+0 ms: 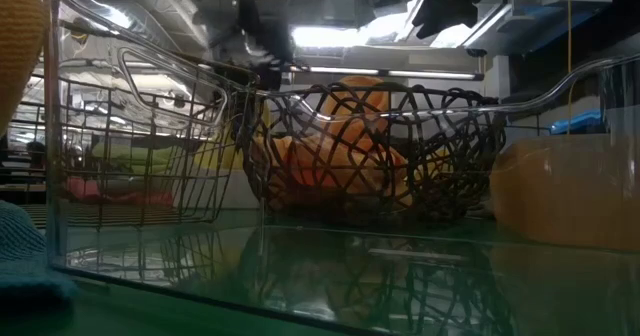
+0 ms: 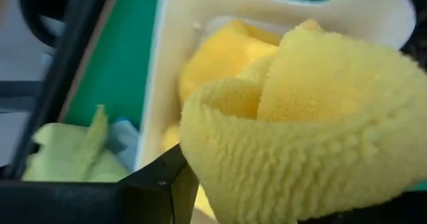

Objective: Sort microfiber towel by color & place in baskets
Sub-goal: Put the yellow towel into the white bin

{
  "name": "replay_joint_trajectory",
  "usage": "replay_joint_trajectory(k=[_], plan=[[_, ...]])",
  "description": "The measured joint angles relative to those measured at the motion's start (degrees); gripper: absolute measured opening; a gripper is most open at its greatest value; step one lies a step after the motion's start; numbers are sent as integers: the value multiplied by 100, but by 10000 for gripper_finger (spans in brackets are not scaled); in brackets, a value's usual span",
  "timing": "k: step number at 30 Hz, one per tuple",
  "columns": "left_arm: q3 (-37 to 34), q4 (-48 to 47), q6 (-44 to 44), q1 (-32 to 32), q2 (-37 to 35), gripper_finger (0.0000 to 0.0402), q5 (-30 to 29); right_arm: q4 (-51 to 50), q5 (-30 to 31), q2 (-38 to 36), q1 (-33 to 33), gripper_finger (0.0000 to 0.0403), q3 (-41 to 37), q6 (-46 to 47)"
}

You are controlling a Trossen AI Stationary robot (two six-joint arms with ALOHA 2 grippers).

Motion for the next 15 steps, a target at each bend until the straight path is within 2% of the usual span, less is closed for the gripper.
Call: replay_joint_trajectory(k=[9,15], plan=[[39,-87,135,9,246,187,-107,0,-2,0,0,200,-2,0],[585,-672,271,17,208,187,-52,-2,-2,0,-2,200,-2,0]])
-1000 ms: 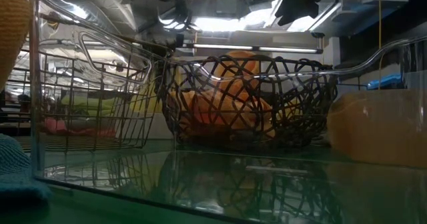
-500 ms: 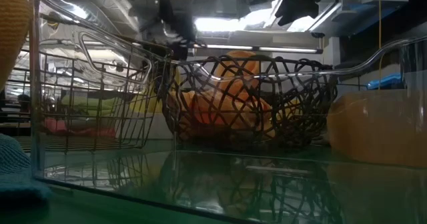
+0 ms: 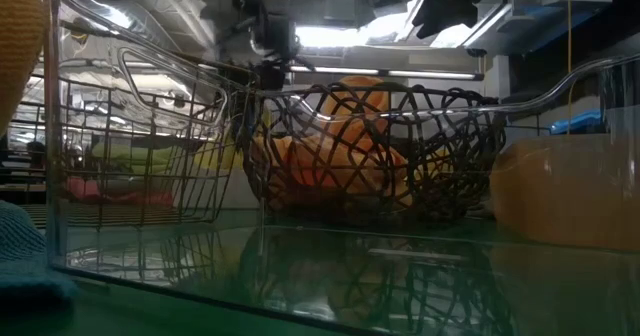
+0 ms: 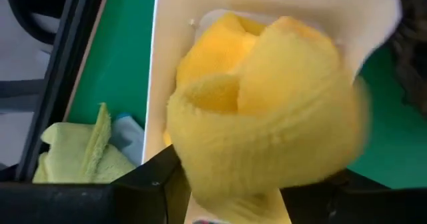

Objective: Sort microfiber towel by color & place in baskets
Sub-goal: Put the yellow towel into the white bin

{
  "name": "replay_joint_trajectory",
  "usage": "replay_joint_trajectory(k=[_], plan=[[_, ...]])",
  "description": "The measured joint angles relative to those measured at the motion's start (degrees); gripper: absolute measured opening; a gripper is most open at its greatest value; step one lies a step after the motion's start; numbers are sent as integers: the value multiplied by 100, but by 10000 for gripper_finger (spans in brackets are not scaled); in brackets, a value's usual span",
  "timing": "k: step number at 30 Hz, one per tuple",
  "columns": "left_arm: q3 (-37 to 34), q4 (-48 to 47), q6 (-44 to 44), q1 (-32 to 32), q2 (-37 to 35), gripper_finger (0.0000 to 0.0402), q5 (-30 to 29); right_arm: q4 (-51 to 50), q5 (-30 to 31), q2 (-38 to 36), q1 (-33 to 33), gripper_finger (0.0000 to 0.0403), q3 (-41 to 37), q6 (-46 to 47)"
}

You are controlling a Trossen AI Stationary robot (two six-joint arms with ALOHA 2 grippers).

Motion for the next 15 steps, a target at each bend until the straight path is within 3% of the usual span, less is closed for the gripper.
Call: replay_joint_trajectory(k=[15], plan=[[1303,-1174,309,11,0,187,7,-99,0,0,1,200,0,-1]])
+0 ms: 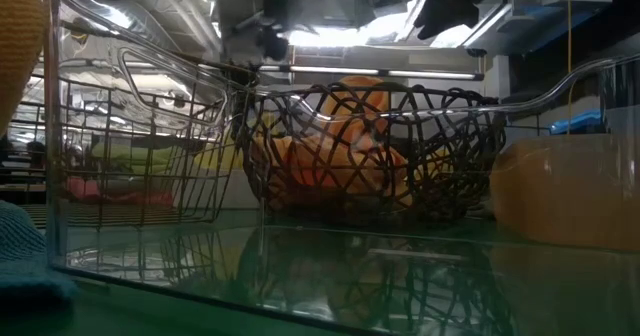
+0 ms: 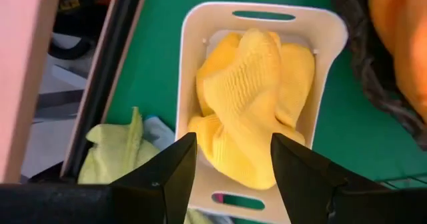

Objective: Sort microfiber towel by color & place in baskets
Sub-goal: Put the yellow towel into the white bin

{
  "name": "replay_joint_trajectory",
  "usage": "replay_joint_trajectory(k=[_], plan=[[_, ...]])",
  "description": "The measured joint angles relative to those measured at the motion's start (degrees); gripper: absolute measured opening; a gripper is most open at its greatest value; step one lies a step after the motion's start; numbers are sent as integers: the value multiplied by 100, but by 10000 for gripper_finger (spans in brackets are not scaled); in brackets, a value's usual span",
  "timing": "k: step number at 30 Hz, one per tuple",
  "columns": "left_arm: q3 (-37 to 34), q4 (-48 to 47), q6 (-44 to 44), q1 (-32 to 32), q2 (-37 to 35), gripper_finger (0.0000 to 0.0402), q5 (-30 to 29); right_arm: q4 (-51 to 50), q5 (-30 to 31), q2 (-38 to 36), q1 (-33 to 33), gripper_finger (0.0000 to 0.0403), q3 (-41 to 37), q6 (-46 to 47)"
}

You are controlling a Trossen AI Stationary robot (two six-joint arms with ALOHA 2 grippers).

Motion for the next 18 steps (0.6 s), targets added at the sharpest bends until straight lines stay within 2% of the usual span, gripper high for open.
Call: replay_joint_trajectory(k=[3,6,11,14,18], plan=[[272,-119,-26,0,-44,187,139,-112,20,0,-1,200,0,-2],[309,42,96,-8,-224,187,544,-228,223,0,-26,200,0,-105],[272,289,299,-15,-674,187,1094,-555,312,32,-499,200,0,-148],[-48,728,271,-11,-1089,187,1099,-678,312,120,-939,200,-5,-148],[-918,1653,165,-11,-1715,187,1146,-671,310,286,-1462,200,-137,-148]])
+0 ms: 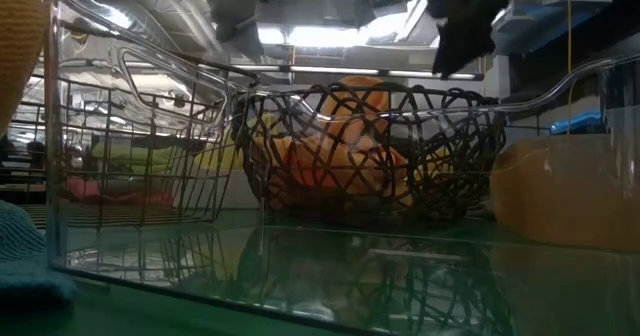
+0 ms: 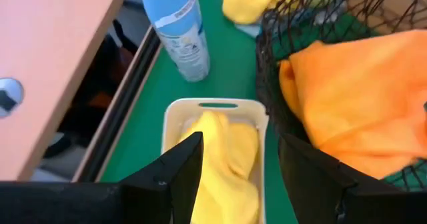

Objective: Sort microfiber towel by color & place in baskets
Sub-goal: Put the yellow towel into the white bin

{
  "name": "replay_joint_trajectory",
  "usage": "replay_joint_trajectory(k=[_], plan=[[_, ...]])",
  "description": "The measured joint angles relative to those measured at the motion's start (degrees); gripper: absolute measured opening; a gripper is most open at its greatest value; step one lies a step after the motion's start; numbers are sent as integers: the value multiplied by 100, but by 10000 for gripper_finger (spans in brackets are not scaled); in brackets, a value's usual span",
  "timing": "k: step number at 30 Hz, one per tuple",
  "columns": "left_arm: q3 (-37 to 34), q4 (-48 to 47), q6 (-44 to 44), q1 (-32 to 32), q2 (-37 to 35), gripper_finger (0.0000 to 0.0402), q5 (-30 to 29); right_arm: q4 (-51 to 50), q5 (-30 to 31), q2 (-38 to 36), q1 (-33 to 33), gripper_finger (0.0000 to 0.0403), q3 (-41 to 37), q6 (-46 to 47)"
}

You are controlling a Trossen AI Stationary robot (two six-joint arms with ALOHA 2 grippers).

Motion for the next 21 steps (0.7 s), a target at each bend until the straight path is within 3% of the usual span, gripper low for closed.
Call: replay_joint_trajectory(k=[9,21], plan=[[-2107,1786,-545,-65,-939,187,34,29,-9,445,-810,200,-742,9],[-2541,2698,-626,-536,-975,187,36,96,0,1109,-1051,200,-1080,13]])
